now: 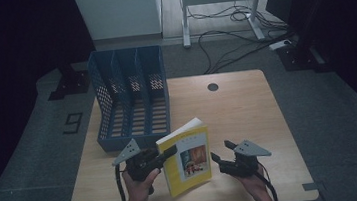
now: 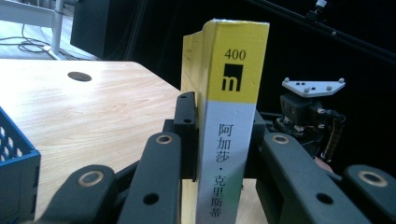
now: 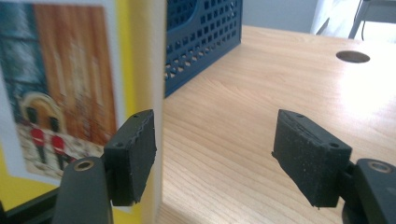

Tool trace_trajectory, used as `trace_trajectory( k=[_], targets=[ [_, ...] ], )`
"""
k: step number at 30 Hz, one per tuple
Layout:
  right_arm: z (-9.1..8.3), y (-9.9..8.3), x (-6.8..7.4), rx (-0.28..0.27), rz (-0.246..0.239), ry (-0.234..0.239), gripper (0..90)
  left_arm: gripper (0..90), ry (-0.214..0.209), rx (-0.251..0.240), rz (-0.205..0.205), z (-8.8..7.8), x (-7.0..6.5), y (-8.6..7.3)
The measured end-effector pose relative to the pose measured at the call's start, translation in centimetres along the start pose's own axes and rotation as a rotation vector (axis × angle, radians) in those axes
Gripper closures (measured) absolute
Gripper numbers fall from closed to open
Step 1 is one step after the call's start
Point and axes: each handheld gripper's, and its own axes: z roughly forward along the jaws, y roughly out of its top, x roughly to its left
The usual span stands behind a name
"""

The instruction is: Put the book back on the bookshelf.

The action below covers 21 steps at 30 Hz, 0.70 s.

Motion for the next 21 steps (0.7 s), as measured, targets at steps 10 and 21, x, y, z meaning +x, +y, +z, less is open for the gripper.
trace_trajectory(
  k=[10, 21],
  targets=[
    [0.7, -0.7, -0.6, 0.055, 0.012, -0.009, 28.8, 75.4, 0.016, -0.03, -0.006, -0.8, 0.2, 0.3],
    [1.4, -1.4, -1.1, 0.124, 0.023, -0.064, 28.8, 75.3, 0.022, -0.063, -0.025, -1.7, 0.5, 0.7]
  ],
)
